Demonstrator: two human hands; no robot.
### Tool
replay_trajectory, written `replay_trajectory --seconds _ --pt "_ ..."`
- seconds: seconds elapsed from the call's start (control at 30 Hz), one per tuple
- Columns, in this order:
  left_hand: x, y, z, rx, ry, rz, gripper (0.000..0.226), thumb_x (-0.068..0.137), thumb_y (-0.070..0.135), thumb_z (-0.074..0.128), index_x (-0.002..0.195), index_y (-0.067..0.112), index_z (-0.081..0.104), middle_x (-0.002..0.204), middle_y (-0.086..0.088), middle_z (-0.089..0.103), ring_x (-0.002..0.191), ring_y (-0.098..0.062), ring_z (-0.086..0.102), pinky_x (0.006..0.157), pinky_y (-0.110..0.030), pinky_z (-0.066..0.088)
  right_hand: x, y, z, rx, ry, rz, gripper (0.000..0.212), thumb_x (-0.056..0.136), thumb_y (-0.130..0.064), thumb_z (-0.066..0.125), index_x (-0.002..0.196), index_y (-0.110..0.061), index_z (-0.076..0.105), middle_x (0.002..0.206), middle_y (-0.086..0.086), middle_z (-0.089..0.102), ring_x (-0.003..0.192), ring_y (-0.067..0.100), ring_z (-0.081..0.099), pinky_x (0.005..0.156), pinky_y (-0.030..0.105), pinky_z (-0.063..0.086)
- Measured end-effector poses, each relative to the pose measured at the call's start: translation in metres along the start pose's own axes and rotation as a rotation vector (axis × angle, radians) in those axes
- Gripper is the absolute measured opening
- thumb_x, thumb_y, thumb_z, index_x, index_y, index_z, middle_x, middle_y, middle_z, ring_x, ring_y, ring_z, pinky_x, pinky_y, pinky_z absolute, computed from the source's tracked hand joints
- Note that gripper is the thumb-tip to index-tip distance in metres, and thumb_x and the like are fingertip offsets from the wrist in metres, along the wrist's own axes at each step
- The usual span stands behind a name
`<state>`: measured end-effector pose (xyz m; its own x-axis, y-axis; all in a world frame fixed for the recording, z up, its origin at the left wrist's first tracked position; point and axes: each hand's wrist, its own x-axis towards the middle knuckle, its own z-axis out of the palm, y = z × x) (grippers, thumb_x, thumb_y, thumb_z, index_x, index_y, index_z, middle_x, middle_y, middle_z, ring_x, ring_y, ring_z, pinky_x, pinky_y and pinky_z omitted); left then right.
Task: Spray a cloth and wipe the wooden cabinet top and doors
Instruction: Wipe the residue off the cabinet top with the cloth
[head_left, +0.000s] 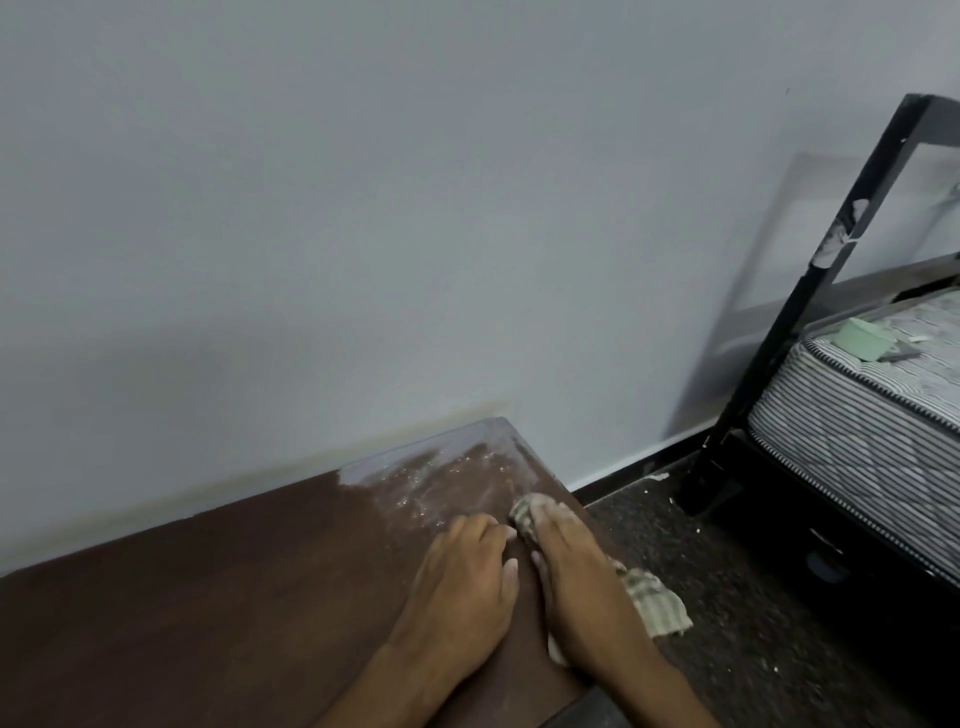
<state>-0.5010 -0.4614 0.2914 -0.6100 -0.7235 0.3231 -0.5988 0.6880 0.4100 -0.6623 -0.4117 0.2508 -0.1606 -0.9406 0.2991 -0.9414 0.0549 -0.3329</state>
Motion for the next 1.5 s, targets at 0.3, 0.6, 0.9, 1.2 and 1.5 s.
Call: replay_trajectory --seconds 0.3,0.6,0.9,1.2,1.5 --pt "0.026 -0.001 0.009 0.074 -0.027 0.074 0.037 0.09 0.036 0.039 0.116 0.025 0.064 0.109 0.013 0.056 0.101 -0.011 0.052 0.087 -0.029 0.045 0.093 0.019 0.018 0.016 -0.068 0.088 0.059 0.1 -0.029 0.024 0.152 -0.004 0.035 0.155 0.014 0.04 0.144 0.026 0.035 0.123 0.035 0.023" --pt "0.066 -0.019 0.013 0.164 -0.043 -0.016 0.033 0.088 0.026 0.042 0.112 0.016 0.063 0.113 0.004 0.06 0.105 -0.018 0.052 0.092 -0.033 0.043 0.159 0.011 0.029 0.078 -0.132 0.115 0.047 0.099 -0.018 0.042 0.146 -0.01 0.041 0.145 0.009 0.045 0.128 0.029 0.044 0.109 0.039 0.039" --pt "0.082 -0.018 0.006 0.19 -0.148 -0.079 0.039 0.079 0.014 0.049 0.114 0.015 0.066 0.105 0.0 0.062 0.105 -0.021 0.05 0.093 -0.031 0.043 0.184 0.016 0.034 0.123 -0.171 0.107 0.05 0.103 -0.019 0.044 0.151 -0.007 0.035 0.147 0.014 0.041 0.127 0.036 0.045 0.107 0.039 0.036" --pt "0.083 -0.019 -0.017 0.147 -0.45 -0.219 0.06 0.084 0.024 0.046 0.143 0.023 0.045 0.143 -0.008 0.048 0.128 -0.025 0.049 0.108 -0.036 0.042 0.117 0.025 0.018 0.039 -0.193 0.015 0.067 0.094 -0.028 0.034 0.157 -0.009 0.025 0.164 0.011 0.025 0.149 0.028 0.026 0.124 0.036 0.02" --pt "0.024 0.033 -0.03 0.174 -0.209 -0.137 0.014 0.089 0.023 0.044 0.078 0.017 0.052 0.093 0.0 0.058 0.099 -0.02 0.054 0.073 -0.027 0.038 -0.05 -0.008 -0.007 0.086 -0.057 -0.231 0.047 0.099 -0.028 0.039 0.14 -0.015 0.057 0.148 -0.002 0.053 0.139 0.017 0.043 0.117 0.02 0.021"
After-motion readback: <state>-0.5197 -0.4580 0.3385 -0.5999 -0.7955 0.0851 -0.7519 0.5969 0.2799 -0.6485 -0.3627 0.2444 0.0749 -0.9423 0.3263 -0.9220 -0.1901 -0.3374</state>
